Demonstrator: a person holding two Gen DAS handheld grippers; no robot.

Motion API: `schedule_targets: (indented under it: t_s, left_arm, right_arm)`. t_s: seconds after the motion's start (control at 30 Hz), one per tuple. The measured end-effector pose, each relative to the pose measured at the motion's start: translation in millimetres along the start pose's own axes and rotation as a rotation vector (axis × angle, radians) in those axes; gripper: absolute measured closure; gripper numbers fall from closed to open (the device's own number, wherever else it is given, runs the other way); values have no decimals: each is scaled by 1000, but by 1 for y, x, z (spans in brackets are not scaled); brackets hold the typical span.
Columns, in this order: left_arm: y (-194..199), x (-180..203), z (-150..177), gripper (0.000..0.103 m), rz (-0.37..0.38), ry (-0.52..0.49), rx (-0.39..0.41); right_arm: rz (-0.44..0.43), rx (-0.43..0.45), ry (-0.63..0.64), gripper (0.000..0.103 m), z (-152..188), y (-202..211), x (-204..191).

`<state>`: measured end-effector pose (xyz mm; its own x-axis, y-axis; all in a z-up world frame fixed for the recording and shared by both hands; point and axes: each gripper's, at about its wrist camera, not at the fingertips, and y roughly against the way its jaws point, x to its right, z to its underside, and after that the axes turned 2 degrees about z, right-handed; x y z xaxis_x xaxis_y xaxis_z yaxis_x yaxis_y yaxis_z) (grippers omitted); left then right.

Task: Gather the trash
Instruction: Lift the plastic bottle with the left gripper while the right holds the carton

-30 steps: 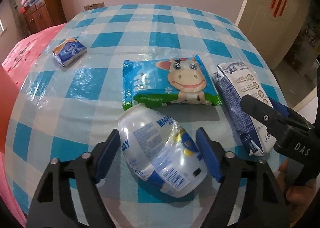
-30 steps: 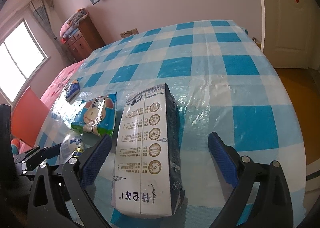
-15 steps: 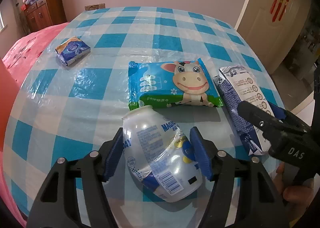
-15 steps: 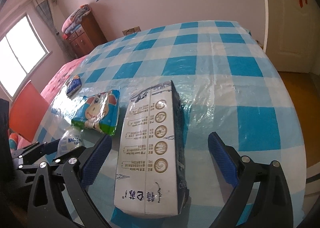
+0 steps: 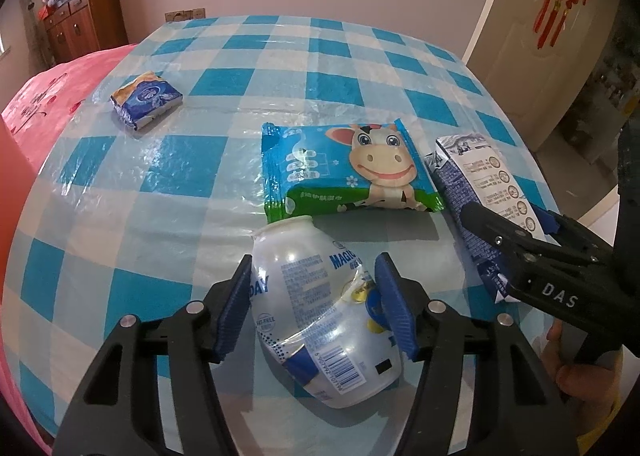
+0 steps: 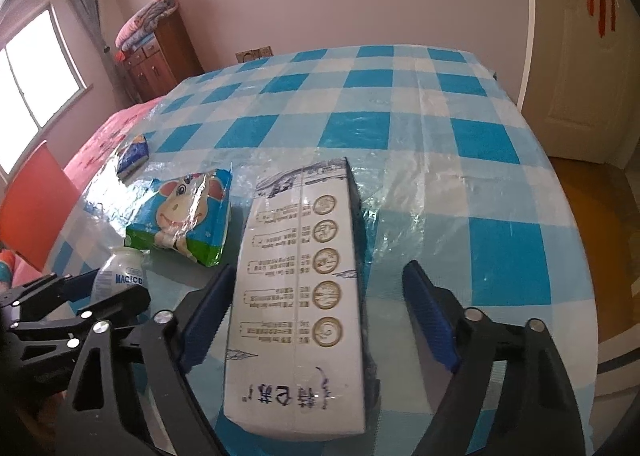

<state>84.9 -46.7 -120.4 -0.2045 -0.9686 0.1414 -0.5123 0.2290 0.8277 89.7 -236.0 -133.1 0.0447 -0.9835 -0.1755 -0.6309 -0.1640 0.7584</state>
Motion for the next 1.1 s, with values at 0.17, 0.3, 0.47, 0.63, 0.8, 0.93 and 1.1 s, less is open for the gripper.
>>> schedule_targets:
  t_s: [0.17,0.3,0.47,0.63,0.8,0.93,1.1]
  left_arm:
    - [3,-4,0,45,17,8,11]
    - [5,-9,1,47,32,16,18]
    - [8,-15,2,58,53,20,22]
    - [7,-19,5,56,71,9,1]
    - [12,-17,13,39,44,-26,4]
    - [14,-9,22,30,33,-63,-5]
    - [15,0,30,22,17,-108,-8]
  right_arm:
    - [41,-2,25,37,1,0,-5]
    - [44,-2,31,37,1,0,-7]
    - [47,0,33,38,1,0,-6]
    - [63,3,36,38,0,0,-7]
    - [60,0,24,38,-1,0,-6]
    - [58,0,22,37,-1,0,-6]
    - [56,0,20,37,-1,0,-6]
